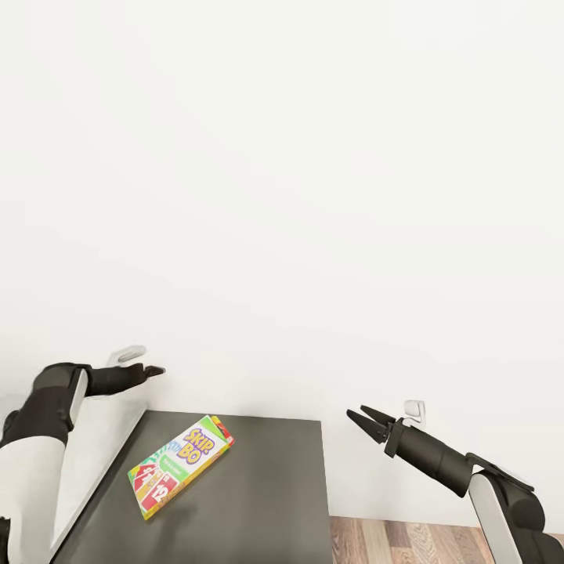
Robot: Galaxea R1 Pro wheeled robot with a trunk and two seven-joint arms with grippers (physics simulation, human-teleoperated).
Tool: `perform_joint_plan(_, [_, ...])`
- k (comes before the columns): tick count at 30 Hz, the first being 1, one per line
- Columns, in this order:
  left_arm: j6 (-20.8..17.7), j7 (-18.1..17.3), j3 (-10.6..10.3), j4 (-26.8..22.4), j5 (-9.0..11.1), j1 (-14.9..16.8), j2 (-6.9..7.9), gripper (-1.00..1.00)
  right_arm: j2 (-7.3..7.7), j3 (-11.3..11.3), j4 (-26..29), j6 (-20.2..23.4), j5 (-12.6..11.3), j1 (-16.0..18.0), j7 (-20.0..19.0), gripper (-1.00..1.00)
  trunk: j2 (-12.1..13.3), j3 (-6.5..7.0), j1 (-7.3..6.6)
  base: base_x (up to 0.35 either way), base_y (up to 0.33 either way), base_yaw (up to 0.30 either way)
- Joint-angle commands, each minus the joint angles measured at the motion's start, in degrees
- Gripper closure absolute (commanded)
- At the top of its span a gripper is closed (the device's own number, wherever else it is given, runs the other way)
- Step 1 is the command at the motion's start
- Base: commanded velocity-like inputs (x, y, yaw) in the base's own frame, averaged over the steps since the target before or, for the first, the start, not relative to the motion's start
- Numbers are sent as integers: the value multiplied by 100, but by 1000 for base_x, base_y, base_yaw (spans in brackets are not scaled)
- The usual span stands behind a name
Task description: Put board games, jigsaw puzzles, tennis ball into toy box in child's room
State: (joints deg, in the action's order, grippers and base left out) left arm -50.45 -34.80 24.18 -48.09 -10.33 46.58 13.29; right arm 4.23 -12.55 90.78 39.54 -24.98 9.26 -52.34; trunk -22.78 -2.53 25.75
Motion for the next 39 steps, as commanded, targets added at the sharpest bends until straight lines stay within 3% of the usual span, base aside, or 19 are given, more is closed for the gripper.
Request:
perform_joint_plan(1, [-9, 293, 18, 20, -61, 61, -73, -100, 2, -5, -1, 34, -25, 5, -5, -100, -14, -15, 4, 0, 0, 0])
perform_joint_plan(3, [30, 904, 16, 94, -59, 136, -214, -100, 6, -10, -4, 32, -25, 5, -5, -100, -14, -20, 4, 0, 0, 0])
perform_joint_plan(4, [122, 1421, 10, 185, -57, 187, -359, -100, 11, -26, -5, 30, -25, 5, -3, -100, -14, -25, 4, 0, 0, 0])
perform_joint_plan(5, [189, 1650, 8, 232, -57, 206, -428, -100, 14, -41, -6, 30, -25, 5, -1, -100, -14, -31, 4, 0, 0, 0])
perform_joint_plan(8, [427, 2215, 3, 384, -61, 243, -602, -100, 20, -119, -13, 29, -23, 5, 9, -100, -14, -52, 4, 0, 0, 0])
perform_joint_plan(13, [825, 2872, -5, 733, -65, 280, -779, -100, 42, -374, -41, 40, -24, 5, 13, -100, -14, -94, 4, 0, 0, 0])
perform_joint_plan(23, [1220, 3135, -206, 1180, -65, 298, -861, -100, 59, -641, -51, 59, -25, 5, 7, -100, -14, -185, 4, 0, 0, 0])
perform_joint_plan(39, [1575, 3173, -316, 1301, -72, 299, -943, -100, 77, -678, -53, 72, -25, 5, 14, -100, -14, -333, 4, 0, 0, 0])
